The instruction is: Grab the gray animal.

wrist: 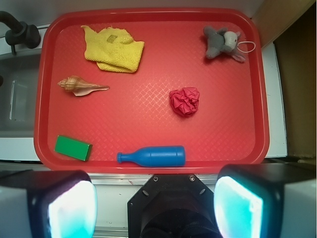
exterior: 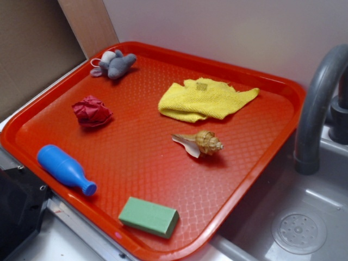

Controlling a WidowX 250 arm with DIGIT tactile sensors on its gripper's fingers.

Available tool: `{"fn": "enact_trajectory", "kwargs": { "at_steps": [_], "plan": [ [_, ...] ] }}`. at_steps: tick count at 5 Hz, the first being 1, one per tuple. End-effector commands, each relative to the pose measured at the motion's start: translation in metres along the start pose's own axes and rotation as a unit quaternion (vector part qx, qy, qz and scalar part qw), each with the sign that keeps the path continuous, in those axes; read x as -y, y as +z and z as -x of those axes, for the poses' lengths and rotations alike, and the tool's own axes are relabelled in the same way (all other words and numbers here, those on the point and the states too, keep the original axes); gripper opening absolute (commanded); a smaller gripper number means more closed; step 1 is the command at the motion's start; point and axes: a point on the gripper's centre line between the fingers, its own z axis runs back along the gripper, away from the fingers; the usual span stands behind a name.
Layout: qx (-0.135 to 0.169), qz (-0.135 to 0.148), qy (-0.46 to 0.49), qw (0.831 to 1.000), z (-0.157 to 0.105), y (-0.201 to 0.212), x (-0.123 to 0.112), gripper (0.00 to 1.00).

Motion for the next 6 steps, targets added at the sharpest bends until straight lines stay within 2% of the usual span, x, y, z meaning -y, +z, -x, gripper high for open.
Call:
{"fn": "enact_trajectory", "kwargs": {
  "at_steps": [1, 2, 3, 4, 5, 6],
  "plan": [
    [0.0, 0.0, 0.0, 1.0, 0.0, 0.0, 0.0, 1.0],
    [0.033, -0.011, 0.049, 0.998, -0.029, -0.012, 0.0, 1.0],
    [0.072, -0.036, 0.116, 0.99, -0.052, -0.024, -0.009, 1.0],
    [0.11, -0.084, 0.229, 0.964, -0.077, -0.046, -0.034, 1.0],
    [0.16, -0.14, 0.335, 0.918, -0.09, -0.07, -0.056, 1.0],
    [0.195, -0.184, 0.43, 0.862, -0.106, -0.096, -0.08, 1.0]
  ]
}}
